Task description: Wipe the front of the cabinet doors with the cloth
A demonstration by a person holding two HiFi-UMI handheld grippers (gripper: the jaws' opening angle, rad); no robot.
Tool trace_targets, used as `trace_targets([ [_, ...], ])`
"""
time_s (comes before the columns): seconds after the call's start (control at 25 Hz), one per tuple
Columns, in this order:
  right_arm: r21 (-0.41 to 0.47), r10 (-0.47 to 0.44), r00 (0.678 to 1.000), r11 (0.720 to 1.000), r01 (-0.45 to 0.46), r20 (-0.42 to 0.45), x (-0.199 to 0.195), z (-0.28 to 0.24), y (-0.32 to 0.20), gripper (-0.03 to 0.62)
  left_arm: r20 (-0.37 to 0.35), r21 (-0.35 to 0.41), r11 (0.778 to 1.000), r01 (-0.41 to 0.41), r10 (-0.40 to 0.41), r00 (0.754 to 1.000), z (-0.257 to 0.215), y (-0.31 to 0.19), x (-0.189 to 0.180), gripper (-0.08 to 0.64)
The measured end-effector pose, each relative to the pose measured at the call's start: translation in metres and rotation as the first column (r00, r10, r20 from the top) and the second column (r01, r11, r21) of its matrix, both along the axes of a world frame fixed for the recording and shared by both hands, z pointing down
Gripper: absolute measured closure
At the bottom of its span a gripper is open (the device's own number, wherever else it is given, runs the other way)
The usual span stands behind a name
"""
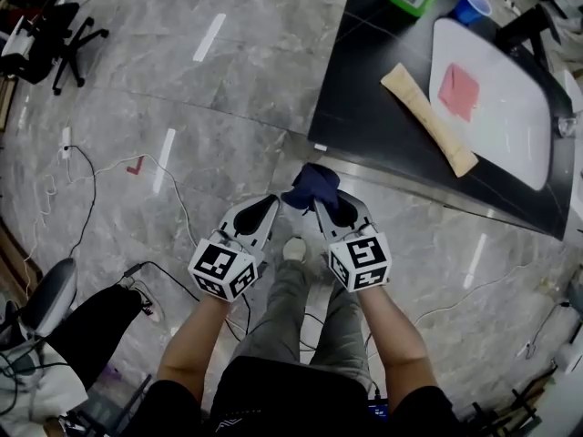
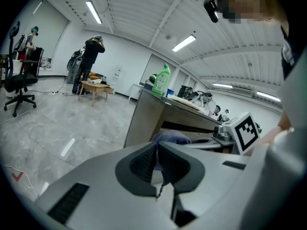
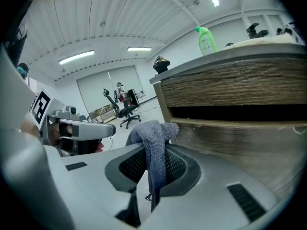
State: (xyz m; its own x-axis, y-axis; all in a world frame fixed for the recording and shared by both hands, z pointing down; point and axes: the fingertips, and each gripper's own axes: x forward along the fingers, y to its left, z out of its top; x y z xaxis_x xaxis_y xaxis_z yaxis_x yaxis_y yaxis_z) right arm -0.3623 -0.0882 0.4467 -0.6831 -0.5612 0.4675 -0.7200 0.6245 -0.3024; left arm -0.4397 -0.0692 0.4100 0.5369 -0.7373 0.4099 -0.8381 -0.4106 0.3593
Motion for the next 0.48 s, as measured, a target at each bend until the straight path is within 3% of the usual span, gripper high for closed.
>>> trace_targets([
  [0.24, 0.021, 0.045, 0.999, 0.999, -0.045, -0.003, 0.024, 0.012, -0.014, 0.522, 0.005, 0.006, 1.0, 0.008, -0.008, 1.0, 0.008, -0.009, 0.014, 0.541],
  [0.48, 0.046, 0.085, 0.996, 0.995, -0.085, 0.007, 0.079, 0.01, -0.02, 0.522, 0.022, 0.02, 1.0, -0.006, 0.005, 1.0, 0.008, -0.009, 0.052, 0.541],
])
